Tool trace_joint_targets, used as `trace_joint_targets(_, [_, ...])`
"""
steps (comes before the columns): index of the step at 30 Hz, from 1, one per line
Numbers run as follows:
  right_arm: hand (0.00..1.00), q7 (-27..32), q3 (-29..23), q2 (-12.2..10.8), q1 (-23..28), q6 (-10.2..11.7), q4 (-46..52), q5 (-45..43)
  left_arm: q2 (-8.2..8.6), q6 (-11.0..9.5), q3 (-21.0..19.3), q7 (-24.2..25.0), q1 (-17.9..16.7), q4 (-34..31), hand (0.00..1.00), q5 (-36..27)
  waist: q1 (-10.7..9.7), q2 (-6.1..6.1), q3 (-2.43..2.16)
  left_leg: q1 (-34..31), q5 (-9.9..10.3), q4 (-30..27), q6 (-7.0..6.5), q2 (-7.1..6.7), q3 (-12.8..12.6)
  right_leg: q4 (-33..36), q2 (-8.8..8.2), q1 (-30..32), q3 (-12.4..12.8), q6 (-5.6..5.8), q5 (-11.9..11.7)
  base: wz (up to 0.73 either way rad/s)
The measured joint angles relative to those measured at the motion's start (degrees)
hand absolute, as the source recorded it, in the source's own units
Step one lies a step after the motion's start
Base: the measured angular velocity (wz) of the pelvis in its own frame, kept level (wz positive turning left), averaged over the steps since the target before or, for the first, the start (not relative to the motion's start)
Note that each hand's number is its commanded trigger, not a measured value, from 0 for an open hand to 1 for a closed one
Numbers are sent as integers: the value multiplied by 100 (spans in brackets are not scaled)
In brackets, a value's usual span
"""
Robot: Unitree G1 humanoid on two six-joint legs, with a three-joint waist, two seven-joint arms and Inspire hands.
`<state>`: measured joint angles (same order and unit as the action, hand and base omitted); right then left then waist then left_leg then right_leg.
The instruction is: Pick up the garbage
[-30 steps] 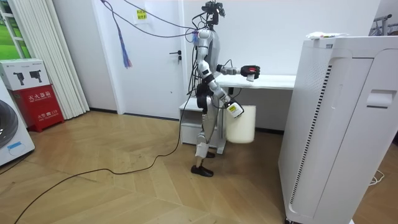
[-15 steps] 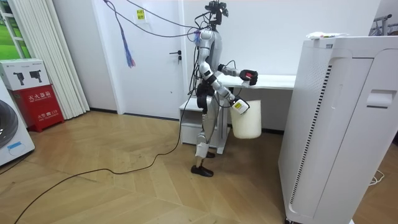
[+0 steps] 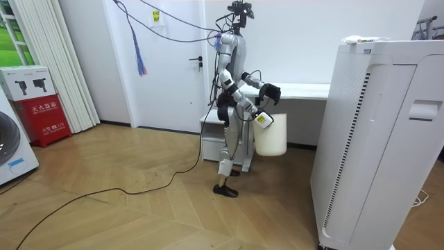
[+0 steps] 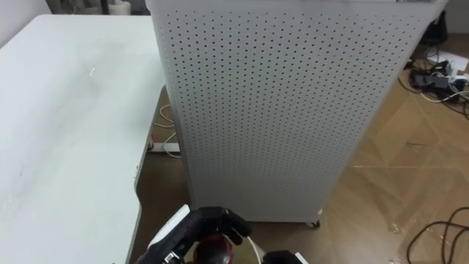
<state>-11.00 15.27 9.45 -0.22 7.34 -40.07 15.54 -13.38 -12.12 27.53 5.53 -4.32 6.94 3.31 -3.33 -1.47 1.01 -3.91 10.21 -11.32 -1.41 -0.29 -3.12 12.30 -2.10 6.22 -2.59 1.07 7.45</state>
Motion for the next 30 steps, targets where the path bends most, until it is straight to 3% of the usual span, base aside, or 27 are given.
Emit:
trace_joint_targets(5, [100, 88, 138, 28, -43, -164, -52, -15, -16, 8, 58, 3, -1, 50, 0, 1, -11, -7, 9, -117, -3, -20, -4, -7, 1, 46, -7, 126, -1, 0, 1, 0])
trace_joint_targets(18, [100, -43, 142, 43, -42, -168, -55, 41, 47, 7, -314, -26, 0, 45, 0, 44, 60, -24, 15, -120, 0, -73, 0, 18, 3, 47, -2, 107, -87, -8, 6, 1])
trace_joint_targets(22, [100, -52, 142, 66, 59, -167, -55, 87, -10, 4, -443, -94, -13, 44, 0, 128, 74, 9, 32, -120, 111, -267, 8, 60, 27, 192, -12, 57, -180, -38, 103, 7])
trace_joint_targets(26, [100, -169, 115, 134, 262, -167, -47, 117, 10, 5, -727, -298, -114, -291, 0, 354, 95, 13, 33, -68, 150, -341, 22, 87, 78, 359, -38, 42, -249, -73, 187, 4])
trace_joint_targets(30, [100, -236, 110, 286, 377, -167, -68, 114, -31, -35, -767, -556, -127, -663, 0, 442, 140, 18, 30, 105, 163, -318, 43, 95, 33, 388, -67, -35, -231, -95, 265, -4])
